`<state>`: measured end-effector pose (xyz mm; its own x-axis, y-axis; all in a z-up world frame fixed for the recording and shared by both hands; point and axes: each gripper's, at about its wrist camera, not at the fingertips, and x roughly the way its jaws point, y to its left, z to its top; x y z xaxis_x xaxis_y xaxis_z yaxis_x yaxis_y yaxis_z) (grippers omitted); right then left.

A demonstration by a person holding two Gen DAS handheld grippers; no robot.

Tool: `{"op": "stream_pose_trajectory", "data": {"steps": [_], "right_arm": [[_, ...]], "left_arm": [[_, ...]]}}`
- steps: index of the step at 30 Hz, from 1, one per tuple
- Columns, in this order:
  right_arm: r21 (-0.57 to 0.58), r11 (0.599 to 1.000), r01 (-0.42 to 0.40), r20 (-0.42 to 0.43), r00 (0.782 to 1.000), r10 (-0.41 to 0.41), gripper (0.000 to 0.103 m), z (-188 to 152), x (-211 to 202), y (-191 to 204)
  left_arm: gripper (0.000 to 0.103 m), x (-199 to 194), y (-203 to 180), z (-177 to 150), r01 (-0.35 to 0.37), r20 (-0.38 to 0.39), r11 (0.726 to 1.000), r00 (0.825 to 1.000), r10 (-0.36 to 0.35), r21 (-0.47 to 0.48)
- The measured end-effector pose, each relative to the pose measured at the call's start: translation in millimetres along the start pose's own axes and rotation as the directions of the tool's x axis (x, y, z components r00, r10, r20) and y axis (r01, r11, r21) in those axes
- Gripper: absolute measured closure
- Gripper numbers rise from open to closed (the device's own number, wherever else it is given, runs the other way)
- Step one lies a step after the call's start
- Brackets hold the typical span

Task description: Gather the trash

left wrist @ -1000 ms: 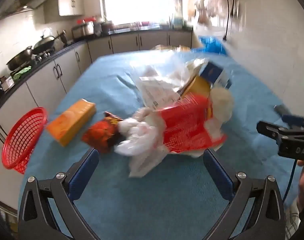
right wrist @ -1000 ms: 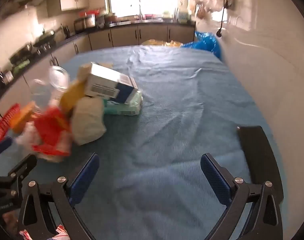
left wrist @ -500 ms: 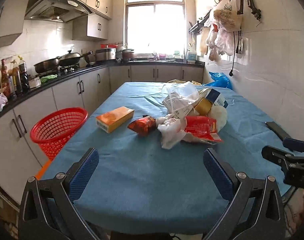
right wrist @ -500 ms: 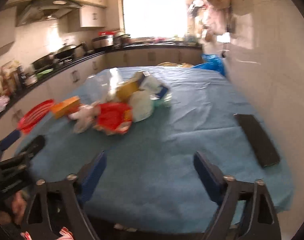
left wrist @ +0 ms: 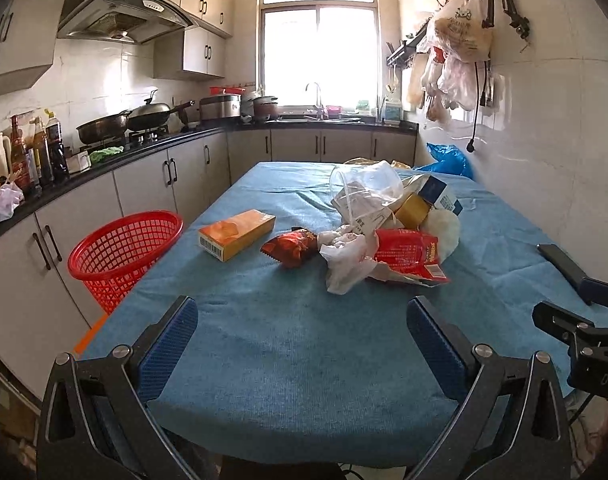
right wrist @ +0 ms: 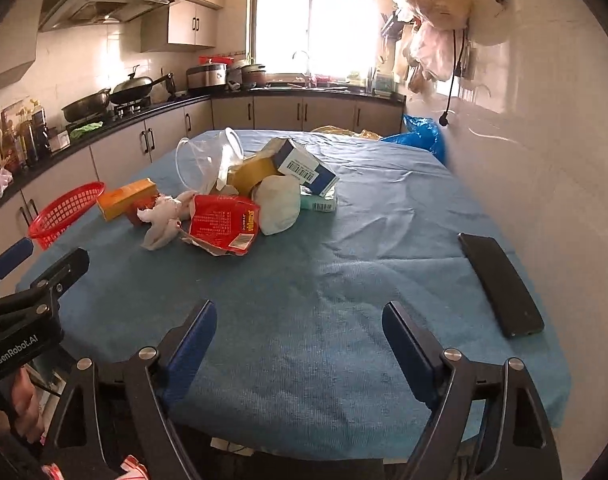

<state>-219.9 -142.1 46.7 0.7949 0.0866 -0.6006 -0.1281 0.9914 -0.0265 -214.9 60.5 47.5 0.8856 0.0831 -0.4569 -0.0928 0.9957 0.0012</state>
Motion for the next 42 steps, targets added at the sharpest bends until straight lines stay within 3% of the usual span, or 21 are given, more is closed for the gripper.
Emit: {"op": "stream_pose_trajectory", "data": {"steps": [42], "right_arm": [[-0.027, 1.0, -0.005, -0.025, 1.0, 0.005, 0.016, -3.6, 8.5, 4.8]], "left_arm": [[0.0, 6.7, 0.5, -2.0, -0.009, -0.037, 1.0, 0.999, 0.009, -0.008]]}}
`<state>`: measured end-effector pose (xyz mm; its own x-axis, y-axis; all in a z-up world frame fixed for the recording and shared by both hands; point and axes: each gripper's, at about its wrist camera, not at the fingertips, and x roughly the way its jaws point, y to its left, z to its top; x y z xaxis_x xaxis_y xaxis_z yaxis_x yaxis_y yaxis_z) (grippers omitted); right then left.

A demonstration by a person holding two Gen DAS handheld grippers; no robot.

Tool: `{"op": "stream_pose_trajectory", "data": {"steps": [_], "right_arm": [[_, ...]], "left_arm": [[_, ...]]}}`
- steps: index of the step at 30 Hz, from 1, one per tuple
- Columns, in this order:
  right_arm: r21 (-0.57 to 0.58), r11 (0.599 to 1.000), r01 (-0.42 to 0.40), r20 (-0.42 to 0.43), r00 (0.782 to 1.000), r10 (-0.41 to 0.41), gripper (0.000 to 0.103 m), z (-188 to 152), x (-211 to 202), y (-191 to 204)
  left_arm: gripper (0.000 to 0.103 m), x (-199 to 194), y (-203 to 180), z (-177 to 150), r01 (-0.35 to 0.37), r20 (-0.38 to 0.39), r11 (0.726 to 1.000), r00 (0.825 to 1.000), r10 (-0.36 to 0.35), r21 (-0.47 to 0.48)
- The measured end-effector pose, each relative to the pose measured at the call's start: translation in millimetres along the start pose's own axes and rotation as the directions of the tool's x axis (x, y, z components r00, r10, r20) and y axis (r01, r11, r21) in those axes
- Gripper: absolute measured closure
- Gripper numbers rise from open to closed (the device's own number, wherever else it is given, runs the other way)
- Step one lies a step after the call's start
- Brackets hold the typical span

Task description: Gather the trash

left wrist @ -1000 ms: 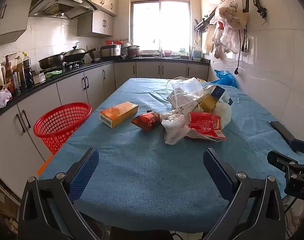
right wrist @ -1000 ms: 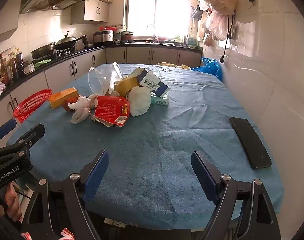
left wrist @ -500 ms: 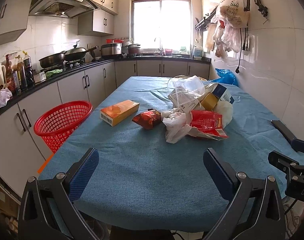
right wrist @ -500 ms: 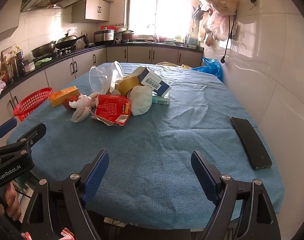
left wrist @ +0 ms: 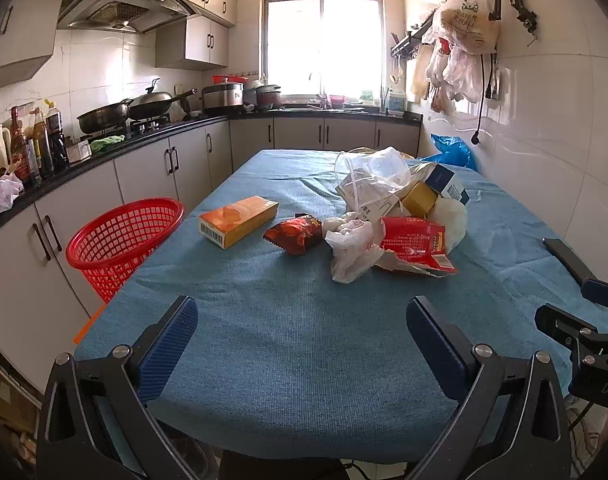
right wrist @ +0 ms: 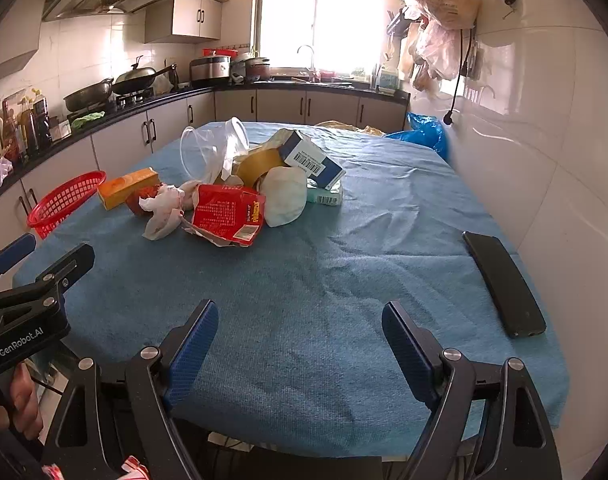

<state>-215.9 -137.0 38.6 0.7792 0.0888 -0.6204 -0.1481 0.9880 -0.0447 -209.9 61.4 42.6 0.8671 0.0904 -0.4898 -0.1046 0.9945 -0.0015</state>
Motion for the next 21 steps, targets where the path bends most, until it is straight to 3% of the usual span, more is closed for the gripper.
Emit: {"op": "stream_pose_trajectory", "data": {"steps": [8, 13, 19, 21], "right_arm": [[-0.002, 1.0, -0.013, -0.015, 1.0, 0.012, 0.017, -0.3, 3.9, 1.0], [-0.021, 0.997, -0.069, -0.04, 0.997, 0.068, 0.023, -1.9, 11.5, 2.6], [-0.078, 0.98, -0.186, -0.074, 0.981, 0.18, 0.053, 2.0, 25.2, 6.4], [-0.093, 0.969, -0.229, -0.092, 0.971, 0.221, 0.054, 6.2, 31.2, 7.6]], "left_arm": [[0.0, 3.2, -0.9, -1.0, 0.002, -0.016, 1.0, 1.0, -0.002, -0.001], [0.0, 10.9, 6.7, 2.0, 0.01, -0.037, 1.0, 0.999, -0.009, 0.008], [0.0, 34.2, 41.8, 23.2, -0.005, -0.089, 1.0, 0.996, 0.007, 0.018], [0.0, 47.1, 53.6, 36.2, 0.003, -0.126, 0.999, 0.992, 0.001, 0.037]]}}
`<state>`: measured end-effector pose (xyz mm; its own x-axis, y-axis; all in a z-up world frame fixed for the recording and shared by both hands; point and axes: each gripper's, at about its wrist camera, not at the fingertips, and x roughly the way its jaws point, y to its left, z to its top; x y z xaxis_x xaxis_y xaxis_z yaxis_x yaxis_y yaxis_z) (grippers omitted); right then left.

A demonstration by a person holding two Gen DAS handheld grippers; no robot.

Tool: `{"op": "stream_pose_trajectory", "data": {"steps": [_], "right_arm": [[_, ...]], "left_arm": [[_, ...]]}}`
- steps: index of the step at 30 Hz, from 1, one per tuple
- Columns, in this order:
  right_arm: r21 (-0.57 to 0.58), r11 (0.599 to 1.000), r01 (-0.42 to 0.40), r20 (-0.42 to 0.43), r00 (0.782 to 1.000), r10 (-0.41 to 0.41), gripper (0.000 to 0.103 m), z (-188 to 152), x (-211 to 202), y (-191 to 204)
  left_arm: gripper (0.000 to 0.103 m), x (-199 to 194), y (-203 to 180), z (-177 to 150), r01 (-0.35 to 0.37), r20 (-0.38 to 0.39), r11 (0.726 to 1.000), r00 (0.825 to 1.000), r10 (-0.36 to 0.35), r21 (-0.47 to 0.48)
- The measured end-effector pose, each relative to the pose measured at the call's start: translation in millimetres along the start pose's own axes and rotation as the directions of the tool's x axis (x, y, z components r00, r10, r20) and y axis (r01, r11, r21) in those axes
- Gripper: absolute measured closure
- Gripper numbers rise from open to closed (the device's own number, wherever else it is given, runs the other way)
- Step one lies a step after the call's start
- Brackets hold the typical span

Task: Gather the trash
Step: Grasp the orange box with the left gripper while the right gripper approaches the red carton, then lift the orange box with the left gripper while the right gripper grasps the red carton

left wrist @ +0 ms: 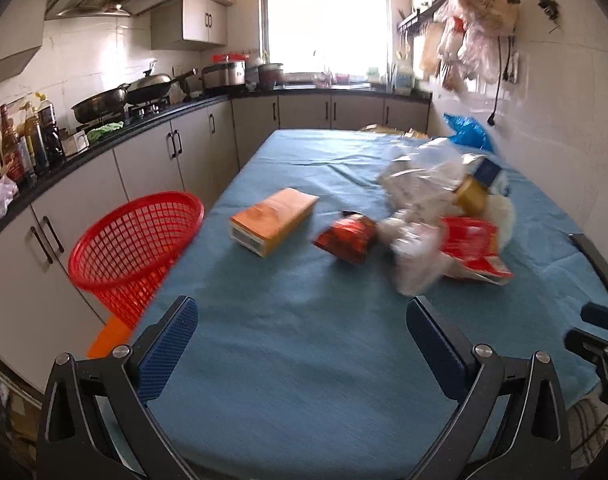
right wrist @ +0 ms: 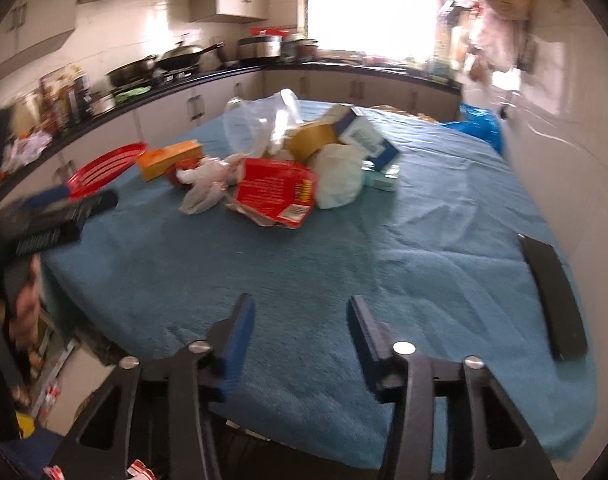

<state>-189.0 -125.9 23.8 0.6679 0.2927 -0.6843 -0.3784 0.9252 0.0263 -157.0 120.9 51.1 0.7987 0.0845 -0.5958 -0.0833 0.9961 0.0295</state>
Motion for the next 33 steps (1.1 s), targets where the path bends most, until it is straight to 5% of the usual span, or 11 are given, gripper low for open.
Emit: {"op": "stream_pose_trajectory", "data": {"steps": [8, 20, 28, 33], "right_arm": [[-0.011, 0.992, -0.124, -0.009, 0.992, 0.124, 0.054, 25.2, 9.5, -12.3], [-0.058, 0.98, -0.191, -0.04, 0.981, 0.189, 0.054, 43.8, 21.5, -17.0], [-0.128, 0.966, -0.224, -0.06, 0.974, 0.218, 0.057, 57.9, 34.2, -4.1], [-0.196, 0.952, -0.237, -0.1, 0.97, 0.221, 0.068, 67.2, 52.9, 7.3]], "left_arm": [[0.0, 65.9, 20.6, 51.5, -0.018, -0.072, 0.988, 0.997, 0.029, 0.154], [0.002, 138.2, 20.8, 72.6, -0.062, -0.174, 0.979, 0.98, 0.097, 0.196], [0.056, 156.4, 15.0, 74.1, -0.03, -0.233, 0.985, 0.97, 0.069, 0.168], [0.057, 151.2, 7.6, 72.5, -0.003, -0.233, 0.992, 0.972, 0.033, 0.126]]}}
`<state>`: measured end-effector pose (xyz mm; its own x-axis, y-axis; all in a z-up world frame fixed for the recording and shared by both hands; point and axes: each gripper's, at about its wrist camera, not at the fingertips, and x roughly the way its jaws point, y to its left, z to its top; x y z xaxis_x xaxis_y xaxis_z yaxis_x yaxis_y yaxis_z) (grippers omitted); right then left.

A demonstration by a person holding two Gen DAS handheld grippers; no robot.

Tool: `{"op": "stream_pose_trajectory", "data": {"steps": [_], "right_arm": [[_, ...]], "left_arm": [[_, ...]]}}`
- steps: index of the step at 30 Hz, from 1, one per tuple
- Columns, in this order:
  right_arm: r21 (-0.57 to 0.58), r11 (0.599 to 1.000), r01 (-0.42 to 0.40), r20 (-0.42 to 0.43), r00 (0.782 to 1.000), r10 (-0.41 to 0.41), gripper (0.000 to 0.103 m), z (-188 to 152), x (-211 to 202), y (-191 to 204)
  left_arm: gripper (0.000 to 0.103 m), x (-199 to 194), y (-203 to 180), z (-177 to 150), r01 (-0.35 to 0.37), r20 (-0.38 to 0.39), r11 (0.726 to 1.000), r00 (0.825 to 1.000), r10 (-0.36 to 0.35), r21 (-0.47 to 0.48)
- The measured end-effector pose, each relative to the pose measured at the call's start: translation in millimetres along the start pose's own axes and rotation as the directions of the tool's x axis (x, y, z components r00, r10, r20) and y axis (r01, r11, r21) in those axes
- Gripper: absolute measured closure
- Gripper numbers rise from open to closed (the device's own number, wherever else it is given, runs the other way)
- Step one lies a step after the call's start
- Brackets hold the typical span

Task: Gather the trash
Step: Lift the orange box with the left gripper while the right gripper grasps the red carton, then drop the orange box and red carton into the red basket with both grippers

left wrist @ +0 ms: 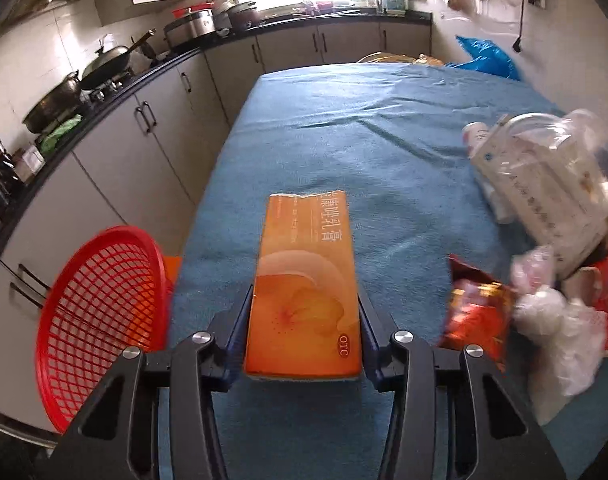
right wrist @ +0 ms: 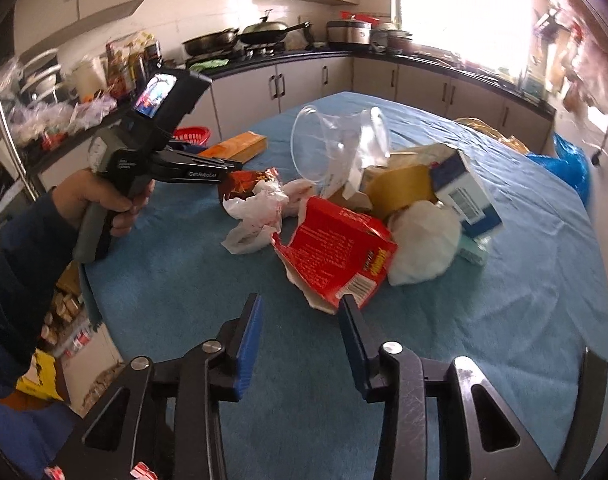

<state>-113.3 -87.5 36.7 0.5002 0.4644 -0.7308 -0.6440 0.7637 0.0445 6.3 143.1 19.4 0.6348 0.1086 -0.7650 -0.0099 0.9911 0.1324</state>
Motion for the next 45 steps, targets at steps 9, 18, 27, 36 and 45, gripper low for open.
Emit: {"op": "stream_pose_trajectory", "data": {"steps": [9, 18, 27, 36, 45], "right_arm": [[-0.146, 0.987, 0.062, -0.051, 0.996, -0.07, 0.073, 14.0, 41.5, 13.6], [-0.039, 0.997, 0.07, -0.011, 0.997, -0.07, 0.099, 18.6, 34.9, 5.4], [0.145, 0.982, -0.117, 0.101, 0.99, 0.104, 0.101, 25.4, -9.9, -12.1], [0.178, 0.965, -0.193, 0.16, 0.973, 0.165, 0.101, 39.5, -24.9, -8.0], [0.191, 0.944, -0.27, 0.169, 0.956, 0.24, 0.101, 69.3, -15.9, 0.7]], "left_arm": [[0.057, -41.4, -3.1, -26.6, 0.086, 0.083, 0.994, 0.993, -0.08, -0.074], [0.057, -69.5, -5.1, -53.5, 0.125, 0.163, 0.983, 0.981, -0.102, -0.134], [0.057, -96.6, -8.1, -57.0, 0.155, 0.227, 0.978, 0.966, -0.12, -0.143], [0.057, -110.9, -0.9, -58.3, 0.143, 0.251, 0.978, 0.963, -0.101, -0.155], [0.057, -119.0, 21.2, -57.3, 0.109, 0.265, 0.975, 0.963, -0.055, -0.192]]}}
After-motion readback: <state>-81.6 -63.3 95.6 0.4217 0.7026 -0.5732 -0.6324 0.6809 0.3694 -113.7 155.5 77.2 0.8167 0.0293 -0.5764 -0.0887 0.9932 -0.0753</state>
